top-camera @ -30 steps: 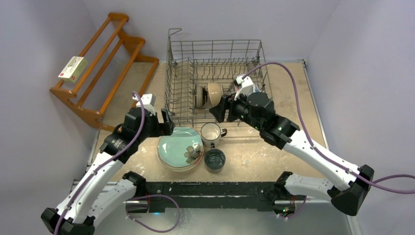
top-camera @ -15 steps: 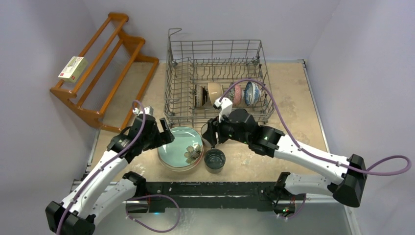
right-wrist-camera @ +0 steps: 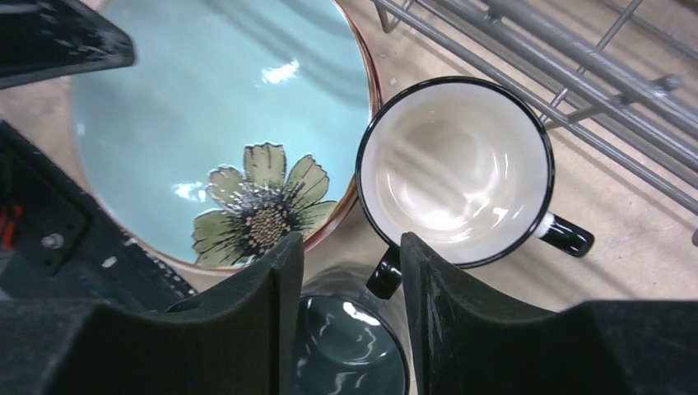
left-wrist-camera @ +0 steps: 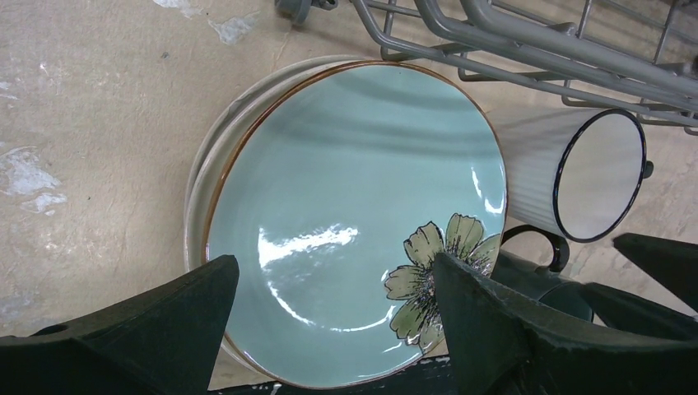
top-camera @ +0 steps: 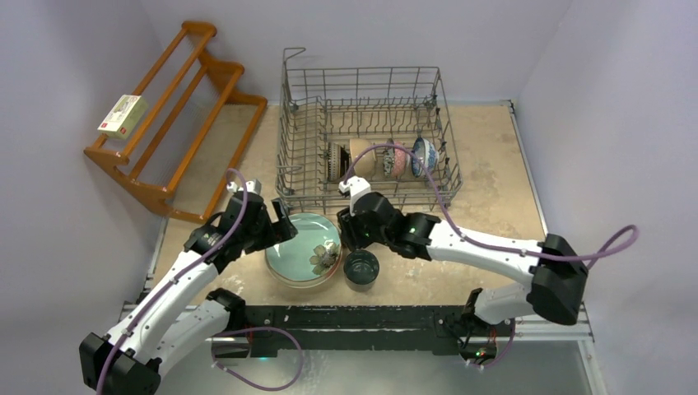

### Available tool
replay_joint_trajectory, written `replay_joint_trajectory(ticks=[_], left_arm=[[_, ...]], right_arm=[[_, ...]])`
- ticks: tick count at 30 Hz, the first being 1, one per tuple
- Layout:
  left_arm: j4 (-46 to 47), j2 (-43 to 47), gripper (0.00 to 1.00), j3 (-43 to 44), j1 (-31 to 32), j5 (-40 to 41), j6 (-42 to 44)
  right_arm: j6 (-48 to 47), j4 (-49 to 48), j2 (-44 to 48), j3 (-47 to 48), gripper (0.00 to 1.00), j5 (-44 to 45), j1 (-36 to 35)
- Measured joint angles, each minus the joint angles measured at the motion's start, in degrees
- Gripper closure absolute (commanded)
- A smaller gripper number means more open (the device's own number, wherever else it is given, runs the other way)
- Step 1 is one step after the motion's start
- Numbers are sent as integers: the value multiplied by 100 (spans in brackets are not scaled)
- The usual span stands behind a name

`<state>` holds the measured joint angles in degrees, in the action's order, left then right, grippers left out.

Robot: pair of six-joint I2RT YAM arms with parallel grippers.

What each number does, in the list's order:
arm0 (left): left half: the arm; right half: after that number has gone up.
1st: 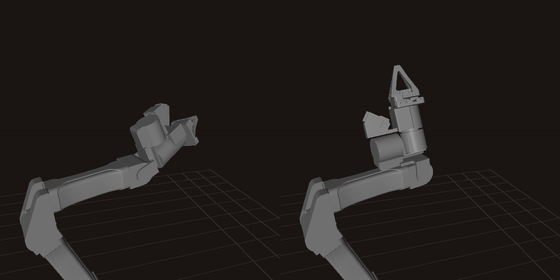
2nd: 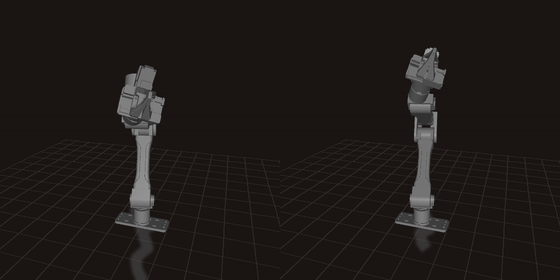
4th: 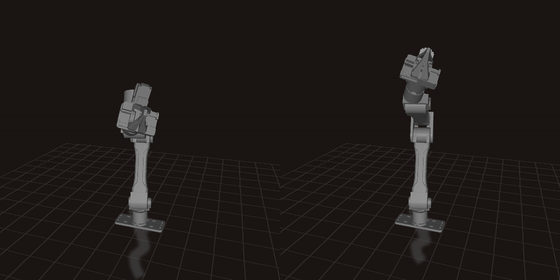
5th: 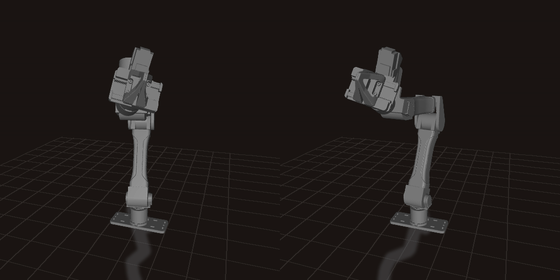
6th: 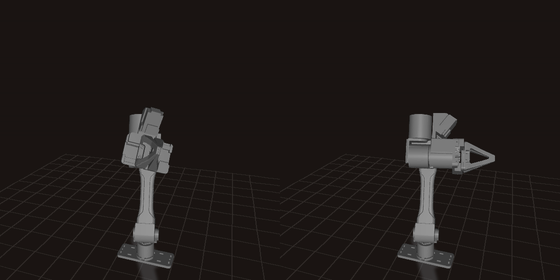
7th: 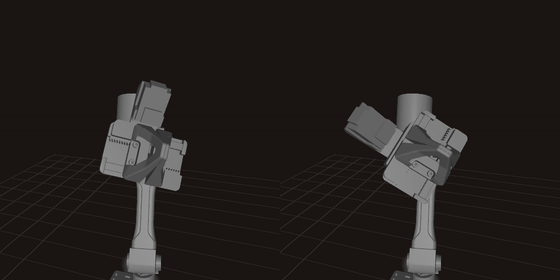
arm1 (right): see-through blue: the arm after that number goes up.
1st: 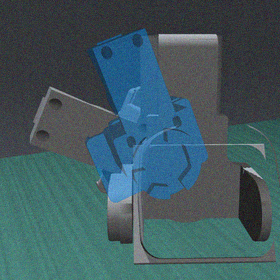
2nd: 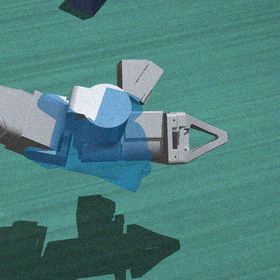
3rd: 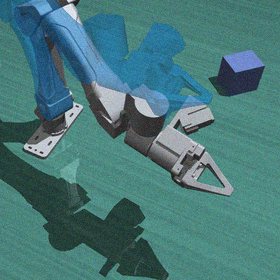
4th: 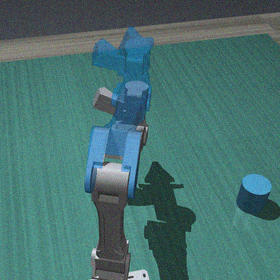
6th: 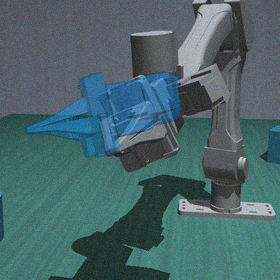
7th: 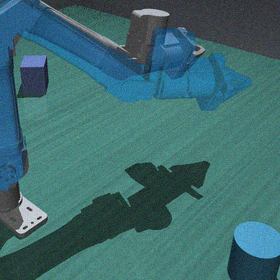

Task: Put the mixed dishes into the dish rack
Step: Move the cup to the center of the board.

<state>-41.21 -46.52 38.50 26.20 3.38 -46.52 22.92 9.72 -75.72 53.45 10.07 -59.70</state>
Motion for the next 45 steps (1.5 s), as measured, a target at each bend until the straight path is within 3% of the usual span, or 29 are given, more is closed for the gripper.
replay_joint_trajectory(ticks=[18,26,36,45], left_arm=[[120,72,14,0,0,-133,68],[133,144,14,0,0,-168,90],[136,168,13,0,0,-195,109],[138,168,13,0,0,-254,111]], right_arm=[[7,140,-1473,776,68,1108,-328],[55,297,-1585,787,99,1360,-380],[431,662,-1401,754,100,1631,-411],[1132,1377,-555,140,100,1644,-448]])
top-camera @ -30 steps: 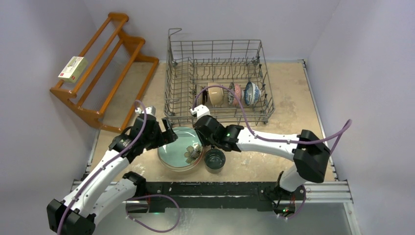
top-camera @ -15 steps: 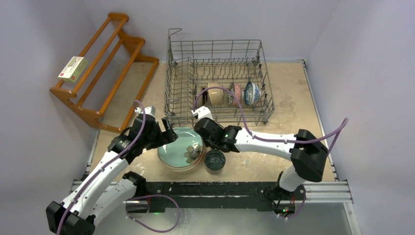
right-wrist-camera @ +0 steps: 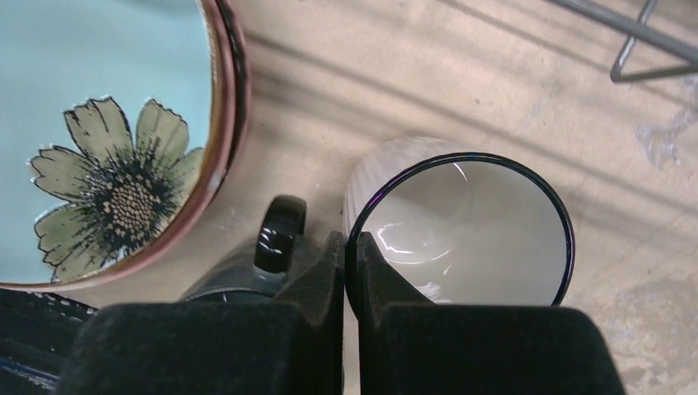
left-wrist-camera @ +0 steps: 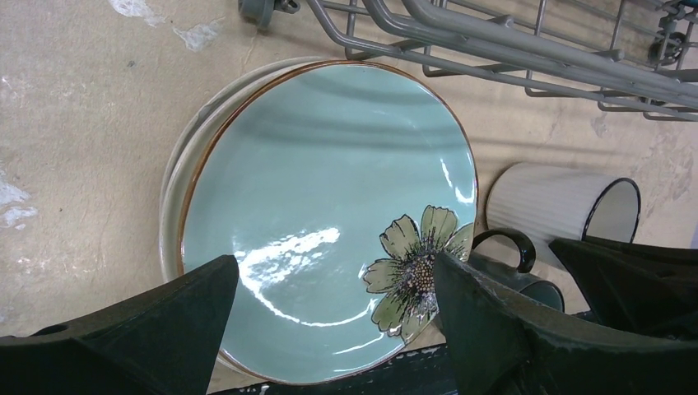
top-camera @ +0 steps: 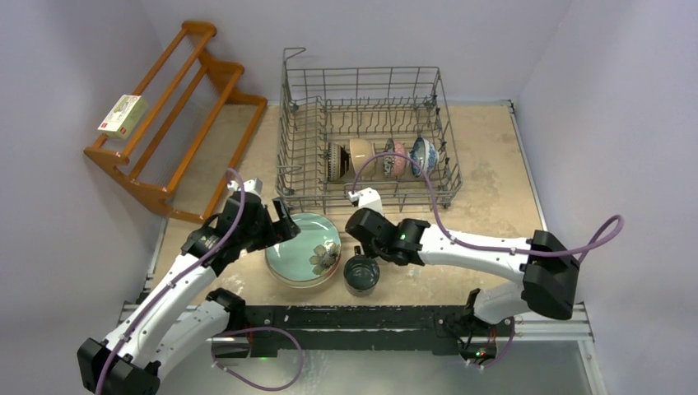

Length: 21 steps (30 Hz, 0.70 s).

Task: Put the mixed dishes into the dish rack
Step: Move the cup to the center of the board.

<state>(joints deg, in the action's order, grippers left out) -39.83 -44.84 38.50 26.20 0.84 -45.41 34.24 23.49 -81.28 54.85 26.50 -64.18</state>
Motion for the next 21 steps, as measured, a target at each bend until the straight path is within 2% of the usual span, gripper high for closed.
replay_joint_trajectory(ticks=[2,6,10,21], left_arm=[[7,-4,13,0,0,-11,2],[39,-37,13,0,2,-20,17],[39,-46,13,0,0,-20,22],[44,-24,13,0,0,-105,55]], right_arm=[[179,155,120,-81,95,0,0],[538,428,229,-168,71,11,0],[828,726,203,-232,61,13,-4],[1110,1224,398,46,54,256,-7]])
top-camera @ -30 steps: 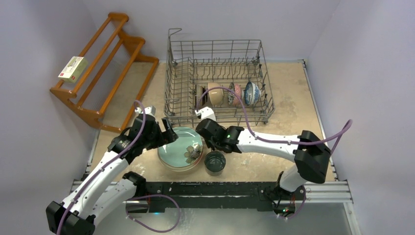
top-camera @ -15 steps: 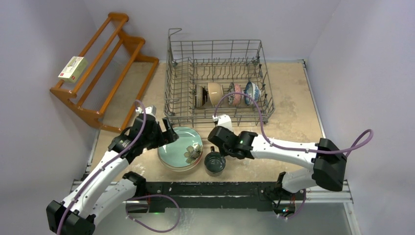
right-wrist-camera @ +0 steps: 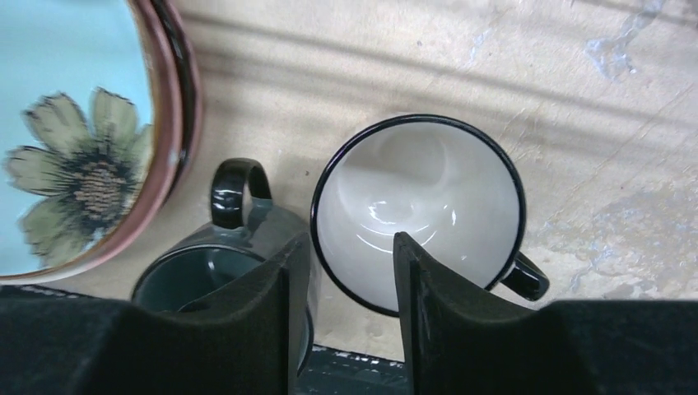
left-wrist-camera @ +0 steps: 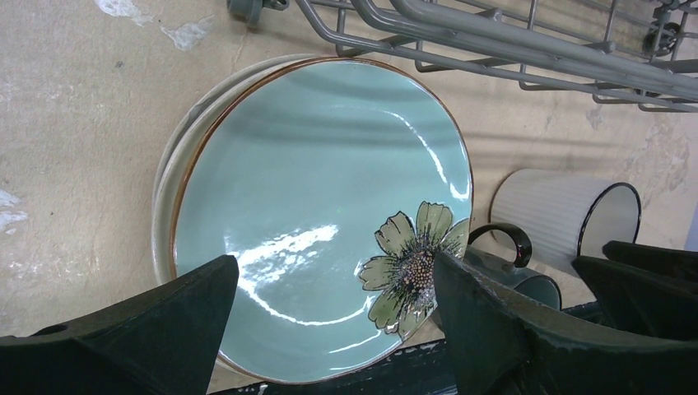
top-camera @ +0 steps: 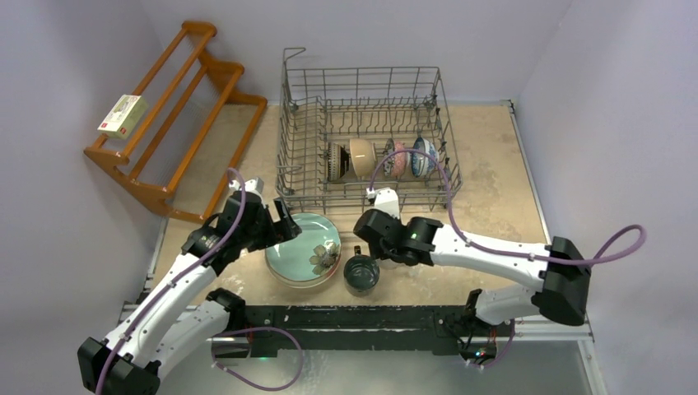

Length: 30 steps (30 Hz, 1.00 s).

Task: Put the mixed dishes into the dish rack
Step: Move the cup to the center of the board.

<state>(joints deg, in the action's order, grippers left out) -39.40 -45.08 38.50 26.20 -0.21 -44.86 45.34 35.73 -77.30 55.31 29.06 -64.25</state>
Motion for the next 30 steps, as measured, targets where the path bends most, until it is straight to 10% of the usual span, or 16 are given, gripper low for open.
replay_joint_trajectory(ticks=[13,30], left_arm=[[105,35,13,-4,0,-118,9],[144,48,13,-76,0,-210,52]], right_arm=[[-507,-284,916,83,29,-413,2],[-1274,-400,160,44,30,-931,2]])
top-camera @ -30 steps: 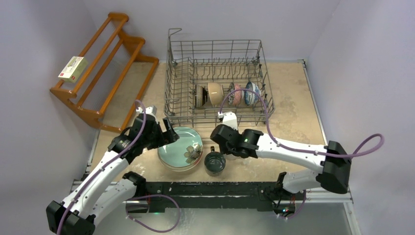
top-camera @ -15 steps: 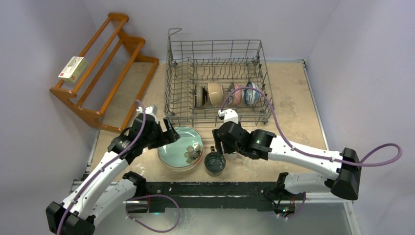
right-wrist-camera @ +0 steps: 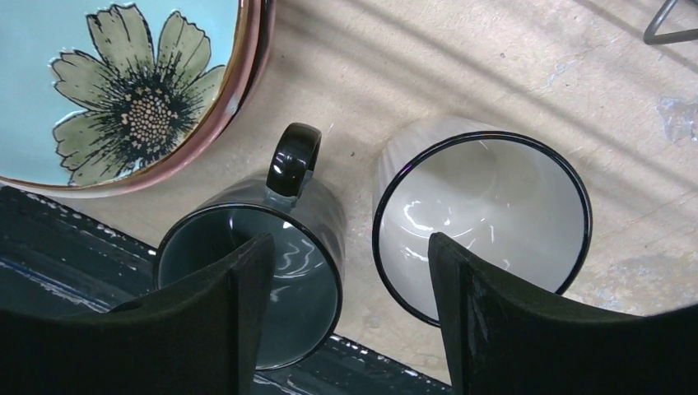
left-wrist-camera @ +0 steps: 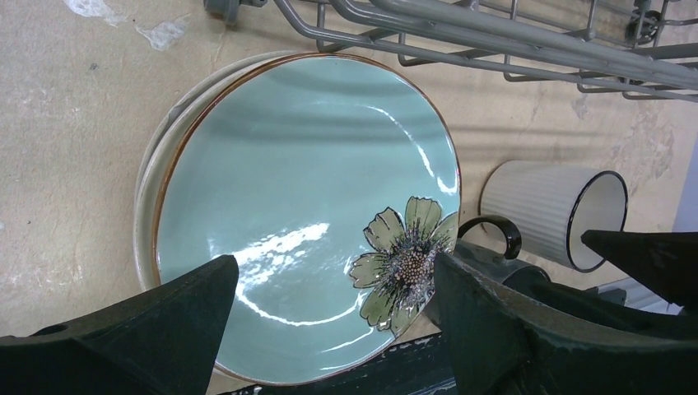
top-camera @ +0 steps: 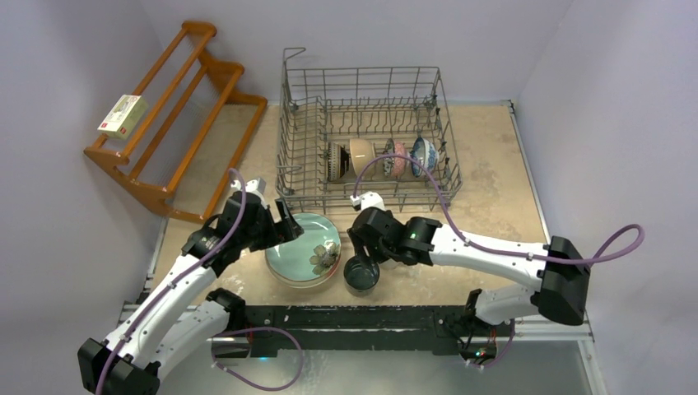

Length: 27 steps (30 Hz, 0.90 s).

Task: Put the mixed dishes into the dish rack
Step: Move the cup to the center of the board.

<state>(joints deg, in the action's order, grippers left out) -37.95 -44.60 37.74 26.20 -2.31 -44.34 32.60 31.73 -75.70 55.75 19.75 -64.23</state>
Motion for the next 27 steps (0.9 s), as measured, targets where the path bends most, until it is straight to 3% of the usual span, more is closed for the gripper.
replay_joint_trajectory(ticks=[8,21,27], left_arm=[[20,0,13,-4,0,-24,0],[63,-22,13,-13,0,-52,39],[63,-24,13,-13,0,-52,42]], right_arm=[[-114,-83,-337,-109,39,-153,0],[-44,-201,-494,-175,65,-166,-2],[201,-188,-492,-229,83,-127,0]])
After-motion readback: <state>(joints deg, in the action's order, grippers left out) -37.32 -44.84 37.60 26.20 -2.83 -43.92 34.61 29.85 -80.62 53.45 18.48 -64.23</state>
